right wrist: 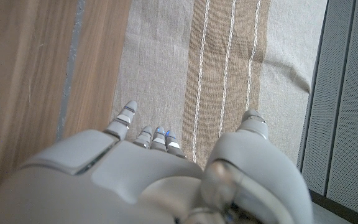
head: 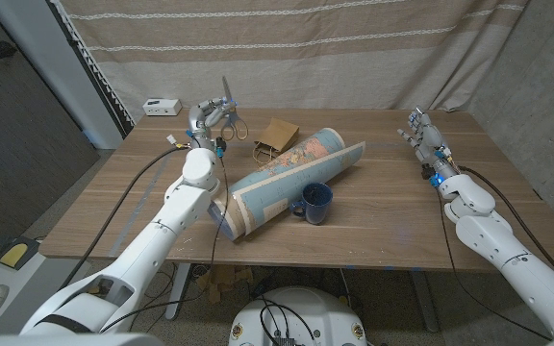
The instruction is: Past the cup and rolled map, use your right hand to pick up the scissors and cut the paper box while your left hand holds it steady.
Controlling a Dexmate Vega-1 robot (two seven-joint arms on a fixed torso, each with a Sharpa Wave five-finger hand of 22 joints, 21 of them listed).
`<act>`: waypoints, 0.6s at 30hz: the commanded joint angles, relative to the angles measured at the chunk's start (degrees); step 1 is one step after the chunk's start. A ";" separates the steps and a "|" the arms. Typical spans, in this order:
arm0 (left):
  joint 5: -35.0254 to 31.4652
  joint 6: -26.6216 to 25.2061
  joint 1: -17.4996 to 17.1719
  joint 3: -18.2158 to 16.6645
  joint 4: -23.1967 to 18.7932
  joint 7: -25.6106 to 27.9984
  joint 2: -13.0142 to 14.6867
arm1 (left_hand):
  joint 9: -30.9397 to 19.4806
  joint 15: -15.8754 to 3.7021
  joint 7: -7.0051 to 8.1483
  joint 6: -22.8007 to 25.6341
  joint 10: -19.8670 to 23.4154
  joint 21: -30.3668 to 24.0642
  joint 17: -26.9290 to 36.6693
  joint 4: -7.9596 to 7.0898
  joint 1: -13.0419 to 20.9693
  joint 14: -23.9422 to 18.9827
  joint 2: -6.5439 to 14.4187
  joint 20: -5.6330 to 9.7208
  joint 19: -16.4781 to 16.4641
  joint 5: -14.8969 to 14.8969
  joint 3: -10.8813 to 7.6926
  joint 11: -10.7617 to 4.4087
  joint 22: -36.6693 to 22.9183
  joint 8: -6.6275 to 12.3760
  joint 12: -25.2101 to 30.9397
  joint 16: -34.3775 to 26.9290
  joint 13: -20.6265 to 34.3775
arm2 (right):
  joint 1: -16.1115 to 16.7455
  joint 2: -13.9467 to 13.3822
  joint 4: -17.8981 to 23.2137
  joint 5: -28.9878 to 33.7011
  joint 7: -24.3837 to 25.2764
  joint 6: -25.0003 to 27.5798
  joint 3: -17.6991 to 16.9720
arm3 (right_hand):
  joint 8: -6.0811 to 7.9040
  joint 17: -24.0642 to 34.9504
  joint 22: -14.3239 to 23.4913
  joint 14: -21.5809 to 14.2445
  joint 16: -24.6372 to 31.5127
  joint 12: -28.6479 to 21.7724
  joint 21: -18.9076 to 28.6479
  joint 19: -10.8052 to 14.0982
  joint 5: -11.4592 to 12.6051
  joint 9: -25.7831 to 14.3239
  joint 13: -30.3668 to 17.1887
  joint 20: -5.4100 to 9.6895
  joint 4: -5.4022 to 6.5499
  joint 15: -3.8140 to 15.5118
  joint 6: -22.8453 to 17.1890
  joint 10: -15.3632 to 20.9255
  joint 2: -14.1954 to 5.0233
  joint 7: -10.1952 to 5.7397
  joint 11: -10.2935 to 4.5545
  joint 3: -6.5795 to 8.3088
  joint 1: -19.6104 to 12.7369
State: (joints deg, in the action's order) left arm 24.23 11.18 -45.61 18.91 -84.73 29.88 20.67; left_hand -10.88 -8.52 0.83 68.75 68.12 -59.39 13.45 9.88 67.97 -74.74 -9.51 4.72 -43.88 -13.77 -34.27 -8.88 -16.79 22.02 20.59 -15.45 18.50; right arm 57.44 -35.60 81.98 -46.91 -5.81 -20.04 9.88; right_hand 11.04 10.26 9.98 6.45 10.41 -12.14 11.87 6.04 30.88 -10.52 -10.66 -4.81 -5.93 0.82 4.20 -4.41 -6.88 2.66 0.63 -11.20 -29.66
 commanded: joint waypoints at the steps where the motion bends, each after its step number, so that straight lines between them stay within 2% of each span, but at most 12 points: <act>1: 3.70 3.12 1.16 -0.67 2.65 -1.90 -2.50 | -0.10 -5.12 -0.08 0.06 -0.05 -0.37 0.15 -1.88 0.80 -4.74 1.22 4.65 0.27 -0.33 -2.00 -0.23 -0.02 -0.12 0.00 -0.28 0.10 | 0.66 -0.52 0.83 -0.05 0.17 0.34 -0.28 | 0.22 0.14 0.15 -0.07 0.32 -0.28 -0.17 0.55 -0.29 -0.12 -0.19 0.55 -0.22 0.13 0.19 0.00 -0.20 0.36 0.45 -0.03 -0.38; 12: 9.68 4.64 2.62 -1.33 4.06 -7.23 -3.91 | -0.19 -5.11 -0.14 0.18 0.17 -0.69 0.15 -1.86 0.86 -4.82 1.33 4.80 0.38 -0.20 -1.99 -0.71 0.34 -0.40 0.29 -0.30 0.45 | 1.23 -0.41 1.41 0.09 0.68 0.31 -0.27 | 0.22 0.15 0.15 -0.09 0.31 -0.28 -0.23 0.57 -0.37 -0.11 -0.19 0.65 -0.20 0.16 0.15 0.03 -0.24 0.42 0.40 -0.03 -0.43; 13: 10.18 4.64 2.62 -1.43 3.97 -7.42 -4.03 | -0.20 -5.11 -0.11 0.17 0.18 -0.70 0.15 -1.88 0.83 -4.84 1.33 4.78 0.40 -0.19 -1.98 -0.78 0.36 -0.41 0.31 -0.31 0.47 | 1.23 -0.48 1.52 0.38 0.93 0.30 -0.22 | 0.21 0.15 0.15 -0.36 0.41 -0.29 -0.17 0.78 -0.40 -0.11 -0.19 0.79 -0.19 0.21 0.15 0.05 -0.26 0.43 0.43 -0.03 -0.44; 15: 11.06 4.57 2.58 -1.63 3.77 -7.48 -4.33 | -0.24 -5.11 -0.07 0.15 0.24 -0.76 0.16 -1.91 0.81 -4.89 1.37 4.79 0.39 -0.17 -1.97 -0.76 0.40 -0.45 0.38 -0.34 0.53 | 1.19 -0.60 1.60 1.02 1.11 0.02 -0.08 | 0.21 0.28 0.22 -3.17 1.33 -0.46 0.28 2.48 -0.63 -0.10 -0.19 2.21 -0.08 1.45 0.03 0.56 -0.31 0.56 0.25 -0.09 -0.46; 18: 13.19 4.30 2.39 -2.10 3.42 -8.07 -4.88 | -0.33 -5.11 -0.10 0.17 0.22 -0.87 0.17 -1.89 0.82 -4.93 1.36 4.82 0.43 -0.12 -1.95 -0.66 0.50 -0.49 0.38 -0.37 0.53 | 1.01 -1.51 1.81 0.50 -0.33 1.13 0.12 | 0.25 0.33 0.24 -3.83 1.52 -0.50 0.30 2.67 -0.69 -0.10 -0.19 2.37 -0.07 1.72 -0.08 0.70 -0.29 0.76 0.21 -0.11 -0.48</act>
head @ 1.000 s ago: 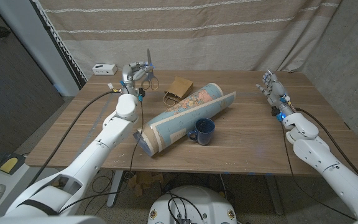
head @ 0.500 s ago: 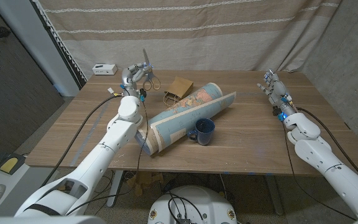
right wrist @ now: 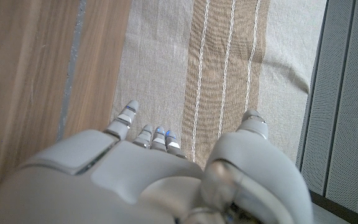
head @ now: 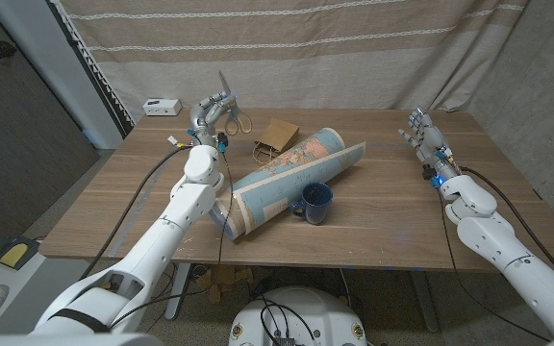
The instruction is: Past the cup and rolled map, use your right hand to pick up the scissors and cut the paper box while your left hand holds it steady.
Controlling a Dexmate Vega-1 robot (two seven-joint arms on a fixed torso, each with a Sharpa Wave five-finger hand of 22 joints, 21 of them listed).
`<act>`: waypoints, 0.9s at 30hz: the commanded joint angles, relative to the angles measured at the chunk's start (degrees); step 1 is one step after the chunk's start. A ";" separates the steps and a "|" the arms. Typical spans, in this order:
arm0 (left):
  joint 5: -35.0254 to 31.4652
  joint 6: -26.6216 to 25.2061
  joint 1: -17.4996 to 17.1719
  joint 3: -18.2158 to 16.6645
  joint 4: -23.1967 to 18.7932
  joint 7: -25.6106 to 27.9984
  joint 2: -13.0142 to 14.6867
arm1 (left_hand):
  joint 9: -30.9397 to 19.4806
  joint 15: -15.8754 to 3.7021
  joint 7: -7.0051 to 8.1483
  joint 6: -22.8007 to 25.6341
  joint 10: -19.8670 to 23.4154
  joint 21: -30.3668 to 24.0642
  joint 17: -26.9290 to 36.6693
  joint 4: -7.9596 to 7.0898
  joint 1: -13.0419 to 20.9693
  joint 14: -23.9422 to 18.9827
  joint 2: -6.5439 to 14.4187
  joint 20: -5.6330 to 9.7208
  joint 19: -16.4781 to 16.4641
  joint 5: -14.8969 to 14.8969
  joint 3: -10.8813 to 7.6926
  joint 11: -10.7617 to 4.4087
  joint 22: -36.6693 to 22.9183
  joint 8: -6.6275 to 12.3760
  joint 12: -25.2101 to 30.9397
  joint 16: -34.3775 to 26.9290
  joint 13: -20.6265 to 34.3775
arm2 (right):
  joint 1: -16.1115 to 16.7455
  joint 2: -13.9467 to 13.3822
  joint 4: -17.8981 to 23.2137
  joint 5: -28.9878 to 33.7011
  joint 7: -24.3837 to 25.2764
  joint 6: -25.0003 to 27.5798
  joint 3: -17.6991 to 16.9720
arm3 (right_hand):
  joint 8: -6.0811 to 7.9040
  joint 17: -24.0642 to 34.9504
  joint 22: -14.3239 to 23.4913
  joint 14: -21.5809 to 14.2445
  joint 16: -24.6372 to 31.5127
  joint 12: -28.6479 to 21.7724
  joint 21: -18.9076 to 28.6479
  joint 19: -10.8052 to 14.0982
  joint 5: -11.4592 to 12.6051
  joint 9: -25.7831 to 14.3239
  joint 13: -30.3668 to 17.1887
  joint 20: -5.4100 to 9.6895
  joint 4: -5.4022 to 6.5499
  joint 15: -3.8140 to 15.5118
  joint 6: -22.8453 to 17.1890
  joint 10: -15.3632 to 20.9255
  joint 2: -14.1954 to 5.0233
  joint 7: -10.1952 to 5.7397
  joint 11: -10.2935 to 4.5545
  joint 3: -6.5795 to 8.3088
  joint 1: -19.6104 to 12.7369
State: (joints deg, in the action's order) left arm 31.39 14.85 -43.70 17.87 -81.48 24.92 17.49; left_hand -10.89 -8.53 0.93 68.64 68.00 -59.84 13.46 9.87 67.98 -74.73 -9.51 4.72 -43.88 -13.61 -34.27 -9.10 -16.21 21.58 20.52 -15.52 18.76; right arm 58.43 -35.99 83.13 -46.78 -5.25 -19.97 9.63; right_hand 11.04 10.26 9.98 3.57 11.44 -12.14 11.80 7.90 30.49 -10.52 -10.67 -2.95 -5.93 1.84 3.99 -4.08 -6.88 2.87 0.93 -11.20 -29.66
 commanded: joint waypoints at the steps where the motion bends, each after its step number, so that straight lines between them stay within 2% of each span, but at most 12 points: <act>1: 6.70 0.44 0.44 -1.19 0.07 -3.30 -1.84 | -0.33 -5.10 -0.22 0.28 0.43 -0.46 0.17 -1.86 0.84 -4.93 1.37 4.85 0.42 -0.27 -1.94 -0.42 -0.05 -0.07 0.48 -0.30 0.27 | -0.09 -1.62 0.69 0.69 -1.37 1.26 0.56 | 0.24 0.34 0.25 -0.82 0.41 -0.50 0.27 0.60 -0.31 -0.10 -0.19 0.40 -0.08 0.60 0.16 0.39 -0.28 0.54 0.03 -0.11 -0.50; 2: 7.38 0.29 0.39 -1.31 0.00 -3.50 -1.99 | -0.34 -5.10 -0.24 0.29 0.49 -0.49 0.17 -1.86 0.84 -4.93 1.37 4.85 0.43 -0.26 -1.94 -0.37 -0.03 -0.08 0.49 -0.30 0.23 | -0.06 -1.59 0.77 1.06 -1.04 1.02 0.59 | -0.10 0.42 0.26 0.11 -0.09 -0.18 -0.31 -0.63 -0.44 -0.11 -0.22 -0.07 -0.03 0.11 1.05 -0.36 -0.31 0.89 0.07 -0.14 -0.54; 4: 8.34 0.29 0.33 -1.50 -0.03 -3.54 -2.42 | -0.36 -5.10 -0.22 0.29 0.46 -0.50 0.17 -1.86 0.83 -4.93 1.35 4.84 0.46 -0.24 -1.93 -0.37 0.01 -0.10 0.48 -0.31 0.24 | -0.01 -1.45 0.85 0.99 -1.11 0.78 0.57 | -0.19 0.44 0.26 0.37 -0.22 -0.09 -0.43 -0.90 -0.48 -0.11 -0.22 -0.21 0.00 -0.06 1.31 -0.61 -0.33 0.91 0.07 -0.15 -0.52; 7: 9.84 0.09 0.14 -1.78 -0.39 -3.61 -2.95 | -0.40 -5.10 -0.22 0.39 0.44 -0.62 0.17 -1.82 0.88 -4.93 1.34 4.88 0.45 -0.21 -1.92 -0.39 0.10 -0.12 0.51 -0.31 0.29 | 0.39 -0.15 0.93 2.16 1.32 -1.10 0.33 | -0.11 0.47 0.27 0.13 -0.15 -0.36 -0.49 -1.03 -0.54 -0.12 -0.24 -0.14 0.05 0.07 1.21 0.07 -0.36 0.84 0.05 -0.17 -0.48; 8: 10.32 -0.06 0.07 -1.88 -0.59 -3.51 -3.10 | -0.40 -5.10 -0.23 0.43 0.42 -0.68 0.17 -1.83 0.85 -4.93 1.32 4.87 0.44 -0.19 -1.89 -0.38 0.12 -0.13 0.51 -0.32 0.30 | 0.45 -0.20 0.94 2.36 1.42 -1.21 0.35 | 0.21 0.49 0.27 -0.38 0.00 -0.64 -0.47 -0.95 -0.60 -0.11 -0.25 -0.07 0.05 0.57 0.45 0.81 -0.38 0.74 -0.03 -0.16 -0.55; 12: 14.38 -1.24 -0.48 -2.88 -1.91 -4.37 -3.89 | -0.38 -5.11 0.00 0.72 0.61 -0.77 0.16 -1.80 0.89 -4.93 1.31 4.90 0.48 -0.15 -1.89 -0.50 0.27 -0.13 0.55 -0.32 0.23 | 0.83 -0.34 1.42 2.27 1.91 -0.97 0.17 | 0.34 0.48 0.27 -0.42 -0.05 -0.78 -0.56 -1.14 -0.62 -0.11 -0.26 0.14 -0.02 0.58 0.10 1.22 -0.37 0.53 -0.03 -0.13 -0.71; 27: 17.77 -0.81 -2.30 -3.69 -5.57 -1.47 -5.44 | -0.28 -5.10 -0.08 2.26 0.69 -1.00 0.16 -1.74 0.91 -4.93 1.15 4.95 0.53 -0.09 -1.95 -1.01 0.82 0.07 0.47 -0.35 0.02 | 1.08 -0.60 2.00 1.87 1.07 -0.65 0.39 | 0.34 0.46 0.26 -0.28 -0.23 -0.69 -0.57 -1.16 -0.67 -0.11 -0.26 0.14 -0.13 0.15 0.02 1.11 -0.35 0.79 0.08 -0.09 -1.00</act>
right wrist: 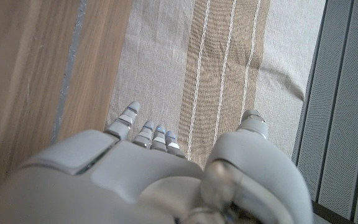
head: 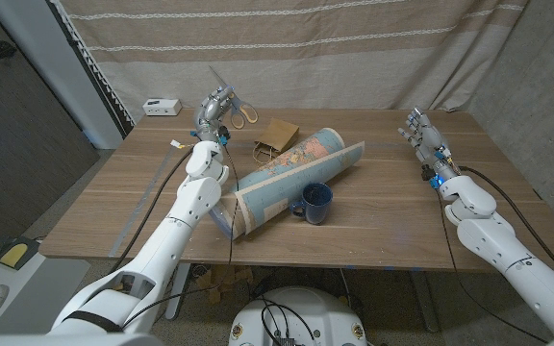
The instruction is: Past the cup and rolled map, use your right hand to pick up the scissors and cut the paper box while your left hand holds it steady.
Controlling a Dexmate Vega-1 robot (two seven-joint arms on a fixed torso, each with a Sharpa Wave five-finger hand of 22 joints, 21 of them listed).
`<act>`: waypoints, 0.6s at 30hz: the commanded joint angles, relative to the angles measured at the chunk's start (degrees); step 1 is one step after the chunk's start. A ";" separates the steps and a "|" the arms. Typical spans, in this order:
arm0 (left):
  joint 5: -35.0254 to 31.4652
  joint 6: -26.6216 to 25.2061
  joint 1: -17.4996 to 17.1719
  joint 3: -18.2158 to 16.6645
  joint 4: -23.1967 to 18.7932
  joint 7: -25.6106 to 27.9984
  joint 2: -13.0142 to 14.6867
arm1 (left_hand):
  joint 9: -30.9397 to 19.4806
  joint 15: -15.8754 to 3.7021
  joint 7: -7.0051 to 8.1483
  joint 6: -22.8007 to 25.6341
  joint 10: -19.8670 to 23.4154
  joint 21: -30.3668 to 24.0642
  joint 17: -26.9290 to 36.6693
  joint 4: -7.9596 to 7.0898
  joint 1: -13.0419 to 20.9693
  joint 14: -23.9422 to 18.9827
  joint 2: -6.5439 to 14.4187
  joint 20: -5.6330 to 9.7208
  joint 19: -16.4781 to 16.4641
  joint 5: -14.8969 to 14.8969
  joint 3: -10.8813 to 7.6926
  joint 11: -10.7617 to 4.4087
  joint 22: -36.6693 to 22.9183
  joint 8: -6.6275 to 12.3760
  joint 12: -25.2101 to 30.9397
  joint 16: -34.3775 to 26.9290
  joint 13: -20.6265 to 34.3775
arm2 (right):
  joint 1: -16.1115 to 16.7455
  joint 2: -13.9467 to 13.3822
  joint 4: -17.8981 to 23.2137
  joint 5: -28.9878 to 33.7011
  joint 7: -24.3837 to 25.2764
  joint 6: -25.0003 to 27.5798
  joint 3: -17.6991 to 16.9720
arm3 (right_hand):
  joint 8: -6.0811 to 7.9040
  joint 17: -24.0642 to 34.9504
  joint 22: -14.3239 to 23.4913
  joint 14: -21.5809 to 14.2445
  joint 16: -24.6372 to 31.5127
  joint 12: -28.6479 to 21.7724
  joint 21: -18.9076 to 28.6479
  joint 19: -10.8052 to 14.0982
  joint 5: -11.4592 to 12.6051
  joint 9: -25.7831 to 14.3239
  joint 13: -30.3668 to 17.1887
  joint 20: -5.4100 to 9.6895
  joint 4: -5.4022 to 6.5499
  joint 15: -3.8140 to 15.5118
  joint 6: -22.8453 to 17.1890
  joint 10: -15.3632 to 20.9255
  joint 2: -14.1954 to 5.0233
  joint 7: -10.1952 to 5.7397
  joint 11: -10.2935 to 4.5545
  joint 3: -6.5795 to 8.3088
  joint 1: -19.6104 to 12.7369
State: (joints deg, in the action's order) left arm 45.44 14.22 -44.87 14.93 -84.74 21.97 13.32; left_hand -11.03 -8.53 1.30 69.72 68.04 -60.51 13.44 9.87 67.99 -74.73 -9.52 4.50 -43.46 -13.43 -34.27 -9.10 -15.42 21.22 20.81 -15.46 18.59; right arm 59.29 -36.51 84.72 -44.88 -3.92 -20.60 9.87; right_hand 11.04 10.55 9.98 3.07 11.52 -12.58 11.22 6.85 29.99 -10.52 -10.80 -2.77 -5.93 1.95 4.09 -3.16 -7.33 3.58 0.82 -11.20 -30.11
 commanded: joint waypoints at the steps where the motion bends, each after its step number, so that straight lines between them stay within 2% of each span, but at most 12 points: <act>1: 3.64 -0.01 -1.20 -0.74 -2.40 1.84 -1.40 | -0.13 -5.10 -0.46 1.19 0.73 -0.33 0.17 -1.74 0.90 -4.92 1.17 5.15 0.12 -0.26 -1.97 -0.95 0.05 0.42 0.18 -0.40 0.16 | 0.25 -0.05 0.52 -0.18 -0.16 0.10 0.10 | 0.33 0.17 0.26 0.24 -0.34 -0.24 0.01 -0.10 -0.18 -0.11 -0.13 -0.04 -0.14 0.03 -0.07 0.18 0.10 0.09 0.25 -0.09 -0.57; 10: 4.75 0.10 -1.43 -0.74 -3.03 2.71 -2.08 | -0.10 -5.10 -0.36 1.21 0.67 -0.46 0.15 -1.79 0.81 -4.88 1.14 5.12 0.06 -0.25 -2.06 -0.96 0.38 0.20 0.13 -0.38 0.12 | 0.53 -0.50 1.15 -0.19 -0.01 0.63 0.02 | 0.29 0.16 0.26 0.37 -0.44 -0.18 -0.02 -0.18 -0.21 -0.11 -0.13 -0.17 -0.16 -0.02 -0.03 0.10 0.12 0.16 0.30 -0.09 -0.66; 12: 6.20 -1.66 -1.53 -0.82 -3.63 1.68 -1.20 | -0.15 -5.10 -0.17 1.22 0.49 -0.40 0.14 -1.82 0.75 -4.84 1.11 5.08 0.15 -0.27 -2.11 -0.96 0.55 0.16 0.06 -0.36 0.13 | 0.59 -0.61 1.37 -0.19 0.04 0.82 0.02 | 0.29 0.16 0.26 0.37 -0.45 -0.16 -0.03 -0.20 -0.22 -0.11 -0.12 -0.18 -0.16 -0.10 -0.02 0.07 0.12 0.18 0.27 -0.09 -0.67; 18: 7.07 -0.76 -1.54 -0.80 -3.21 1.57 -2.24 | -0.24 -5.11 0.02 1.27 0.32 -0.49 0.11 -1.84 0.71 -4.74 1.11 5.18 0.14 -0.32 -2.25 -1.24 0.87 0.07 0.01 -0.29 0.19 | 0.73 -1.27 2.04 -0.33 -0.15 1.72 0.05 | 0.28 0.16 0.25 0.37 -0.47 -0.13 -0.04 -0.24 -0.26 -0.11 -0.12 -0.12 -0.13 -0.14 -0.03 0.04 0.09 0.15 0.45 -0.09 -0.68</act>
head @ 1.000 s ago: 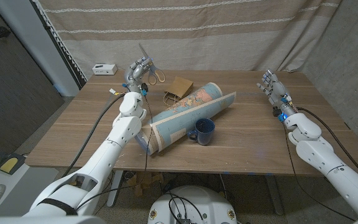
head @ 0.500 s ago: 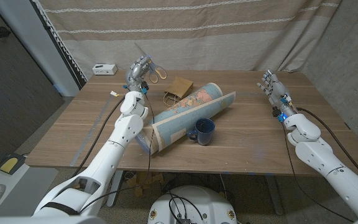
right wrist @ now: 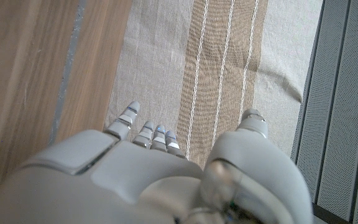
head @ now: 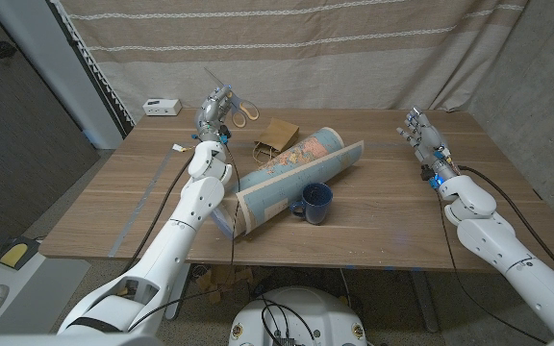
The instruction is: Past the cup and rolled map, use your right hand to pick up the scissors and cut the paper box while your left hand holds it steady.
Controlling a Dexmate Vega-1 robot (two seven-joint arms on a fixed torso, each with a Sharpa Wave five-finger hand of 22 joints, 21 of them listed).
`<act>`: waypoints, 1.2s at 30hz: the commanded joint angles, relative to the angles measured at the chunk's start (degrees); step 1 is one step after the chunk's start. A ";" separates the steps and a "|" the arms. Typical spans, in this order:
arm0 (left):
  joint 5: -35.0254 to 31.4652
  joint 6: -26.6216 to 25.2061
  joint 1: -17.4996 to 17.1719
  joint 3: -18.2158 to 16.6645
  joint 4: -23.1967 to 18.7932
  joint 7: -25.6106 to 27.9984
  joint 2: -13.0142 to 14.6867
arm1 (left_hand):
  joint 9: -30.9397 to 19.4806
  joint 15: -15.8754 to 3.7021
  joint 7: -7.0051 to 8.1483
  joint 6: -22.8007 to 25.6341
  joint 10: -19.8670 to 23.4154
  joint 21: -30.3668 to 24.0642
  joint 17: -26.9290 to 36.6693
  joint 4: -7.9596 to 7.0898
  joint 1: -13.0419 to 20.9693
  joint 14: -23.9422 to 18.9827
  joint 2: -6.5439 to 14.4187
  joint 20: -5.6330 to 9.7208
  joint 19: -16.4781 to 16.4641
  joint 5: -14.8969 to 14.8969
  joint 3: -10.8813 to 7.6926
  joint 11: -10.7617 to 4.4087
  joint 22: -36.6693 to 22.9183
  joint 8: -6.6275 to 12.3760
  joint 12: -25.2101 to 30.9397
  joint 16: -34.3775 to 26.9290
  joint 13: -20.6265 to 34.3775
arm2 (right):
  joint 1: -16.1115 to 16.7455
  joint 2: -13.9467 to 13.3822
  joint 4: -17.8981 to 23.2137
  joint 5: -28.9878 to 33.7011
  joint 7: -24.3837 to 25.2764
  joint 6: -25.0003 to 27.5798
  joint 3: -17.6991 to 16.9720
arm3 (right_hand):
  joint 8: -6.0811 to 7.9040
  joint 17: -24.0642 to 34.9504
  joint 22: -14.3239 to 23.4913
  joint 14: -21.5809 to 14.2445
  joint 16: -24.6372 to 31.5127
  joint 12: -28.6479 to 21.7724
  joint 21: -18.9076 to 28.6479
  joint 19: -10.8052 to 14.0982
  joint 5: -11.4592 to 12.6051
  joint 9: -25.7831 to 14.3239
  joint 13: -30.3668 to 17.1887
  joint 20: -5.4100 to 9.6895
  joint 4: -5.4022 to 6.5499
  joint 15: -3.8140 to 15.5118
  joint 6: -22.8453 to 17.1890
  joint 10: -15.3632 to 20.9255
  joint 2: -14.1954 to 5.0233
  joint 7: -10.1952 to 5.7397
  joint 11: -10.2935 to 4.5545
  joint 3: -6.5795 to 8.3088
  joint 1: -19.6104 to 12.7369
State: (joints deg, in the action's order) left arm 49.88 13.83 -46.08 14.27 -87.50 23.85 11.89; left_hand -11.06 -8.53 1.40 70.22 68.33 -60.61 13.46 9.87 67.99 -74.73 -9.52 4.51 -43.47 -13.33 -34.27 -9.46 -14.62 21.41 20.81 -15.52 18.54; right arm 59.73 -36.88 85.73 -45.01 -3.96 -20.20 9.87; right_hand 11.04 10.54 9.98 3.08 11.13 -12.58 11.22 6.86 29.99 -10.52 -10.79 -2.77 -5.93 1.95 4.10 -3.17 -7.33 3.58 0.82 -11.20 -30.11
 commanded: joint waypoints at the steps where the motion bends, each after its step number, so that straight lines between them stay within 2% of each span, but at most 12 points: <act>1: 2.78 -0.27 -0.31 -0.12 -0.41 -0.17 -1.03 | -0.23 -5.11 -0.09 0.79 0.02 -0.40 0.09 -1.84 0.69 -4.75 1.09 5.18 0.15 -0.42 -2.24 -0.93 0.09 -0.12 0.00 -0.22 0.23 | 0.31 -0.95 1.17 -0.16 0.02 1.43 0.04 | 0.27 0.16 0.25 0.36 -0.08 -0.13 -0.05 -0.24 -0.26 -0.11 -0.13 -0.14 -0.13 -0.19 -0.03 0.05 0.09 0.15 0.45 -0.09 -0.69; 4: 3.52 -0.62 -0.20 -0.03 -0.40 -0.35 -1.25 | -0.22 -5.11 -0.09 0.80 -0.01 -0.43 0.09 -1.84 0.70 -4.75 1.11 5.23 0.15 -0.44 -2.30 -0.73 0.20 -0.17 -0.02 -0.22 0.23 | 0.29 -0.76 1.84 0.67 0.95 0.95 0.07 | 0.29 0.16 0.25 0.36 -0.09 -0.13 -0.04 -0.24 -0.29 -0.11 -0.13 -0.10 -0.12 -0.23 -0.10 0.08 0.06 0.22 0.42 -0.08 -0.71; 8: 3.70 0.17 -0.04 -0.01 0.03 -0.45 -1.85 | -0.19 -5.11 -0.09 0.76 0.05 -0.48 0.09 -1.84 0.68 -4.76 1.08 5.25 0.18 -0.44 -2.32 -0.88 0.32 -0.28 0.03 -0.22 0.29 | 0.41 -0.32 2.69 2.00 2.66 0.00 0.01 | 0.89 0.02 0.18 -2.04 0.47 -0.81 0.77 2.45 -0.15 -0.11 -0.08 0.85 -1.03 -0.29 -1.83 2.26 -0.17 0.82 1.16 0.58 -2.69; 17: 7.99 -1.13 0.67 -0.63 0.66 -1.81 -3.26 | -0.31 -5.11 -0.03 0.94 0.10 -0.63 0.11 -1.87 0.63 -4.82 1.08 5.30 0.19 -0.46 -2.38 -0.77 0.61 -0.30 0.00 -0.24 0.22 | 0.48 -1.62 4.99 4.14 3.65 0.07 -0.02 | 0.91 -0.03 0.14 -3.53 0.71 -1.26 0.83 3.32 -0.03 -0.11 -0.08 0.29 -1.64 -0.16 -2.18 3.83 -0.47 0.87 1.22 1.16 -4.25; 19: 8.78 -1.46 0.96 -0.67 0.93 -2.23 -3.47 | -0.31 -5.11 0.00 1.03 0.07 -0.63 0.12 -1.89 0.57 -4.81 1.04 5.27 0.25 -0.48 -2.40 -0.84 0.70 -0.31 0.01 -0.24 0.27 | 0.05 -2.14 4.59 3.38 1.27 -0.15 0.11 | 0.92 -0.03 0.13 -3.70 0.70 -1.30 0.89 3.62 -0.02 -0.12 -0.09 0.08 -1.71 -0.13 -2.27 4.01 -0.51 0.89 1.16 1.24 -4.49; 20: 8.74 -1.45 1.11 -0.57 1.03 -2.19 -3.53 | -0.28 -5.11 0.02 1.06 0.09 -0.61 0.12 -1.90 0.57 -4.81 1.06 5.27 0.27 -0.50 -2.43 -0.93 0.75 -0.34 0.03 -0.24 0.31 | 0.11 -2.40 4.96 4.00 1.74 -0.05 0.14 | 0.90 -0.02 0.13 -3.62 0.61 -1.21 0.72 3.33 -0.09 -0.12 -0.09 -0.25 -1.67 -0.20 -2.34 3.87 -0.18 0.88 1.13 1.05 -4.36; 26: 9.85 -1.66 1.93 -0.43 1.54 -2.71 -4.23 | -0.19 -5.11 0.08 1.28 0.07 -0.77 0.13 -1.90 0.53 -4.82 1.04 5.32 0.23 -0.52 -2.46 -0.91 0.89 -0.41 0.02 -0.24 0.31 | 0.28 -3.02 5.92 5.30 2.18 -0.27 0.20 | 1.03 0.04 0.13 -3.28 0.28 -0.99 0.41 2.98 -0.27 -0.14 -0.12 -0.87 -1.42 -0.30 -3.16 3.63 0.43 -0.57 1.19 0.57 -4.00; 29: 9.91 -0.47 2.31 -0.50 1.97 -1.41 -5.76 | -0.14 -5.10 0.13 1.31 0.12 -0.84 0.14 -1.90 0.53 -4.84 1.03 5.35 0.21 -0.54 -2.47 -0.98 0.94 -0.47 0.01 -0.25 0.27 | 0.64 -3.31 6.85 6.12 2.80 -0.28 0.24 | 1.22 0.04 0.13 -3.30 0.23 -0.97 0.36 2.98 -0.28 -0.15 -0.13 -1.09 -1.43 -0.25 -3.75 3.66 0.45 -0.98 1.04 0.55 -4.12; 31: 9.56 0.27 2.59 -0.30 2.44 -1.65 -6.17 | -0.09 -5.10 0.13 1.37 0.23 -0.95 0.15 -1.91 0.54 -4.86 1.06 5.40 0.14 -0.55 -2.49 -1.04 0.99 -0.53 0.01 -0.26 0.21 | 0.93 -3.58 7.62 6.45 3.50 0.25 0.18 | 1.82 0.05 0.13 -3.35 0.13 -0.90 0.25 2.97 -0.27 -0.22 -0.15 -1.27 -1.45 -0.30 -5.59 3.68 0.35 -2.58 1.05 0.61 -4.47; 36: 9.74 1.01 3.20 -0.17 3.20 -2.05 -7.03 | -0.02 -5.09 0.29 1.65 0.30 -1.08 0.15 -1.93 0.47 -4.88 1.05 5.40 0.08 -0.58 -2.52 -1.07 1.11 -0.57 0.04 -0.27 0.21 | 1.70 -4.46 9.54 7.46 5.80 1.95 -0.32 | 2.73 0.05 0.14 -3.59 0.06 -1.05 0.26 3.32 -0.26 -0.31 -0.17 -2.00 -1.51 -0.68 -8.67 4.34 0.18 -4.26 0.69 0.72 -5.08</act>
State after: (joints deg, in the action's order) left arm 58.87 13.30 -44.12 13.84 -85.67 21.90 6.91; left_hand -10.97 -8.53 1.93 70.94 68.62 -61.25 13.46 9.86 67.99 -74.73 -9.53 4.51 -43.47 -13.44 -34.27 -9.76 -13.57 20.74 20.78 -15.30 18.56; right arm 60.32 -39.89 92.21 -39.40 -0.87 -20.24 10.02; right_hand 13.29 10.39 9.98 -0.42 11.17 -13.59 11.65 9.82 29.99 -10.52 -10.78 -4.33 -7.35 1.54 -3.10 0.73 -7.17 -0.14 1.63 -10.09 -34.47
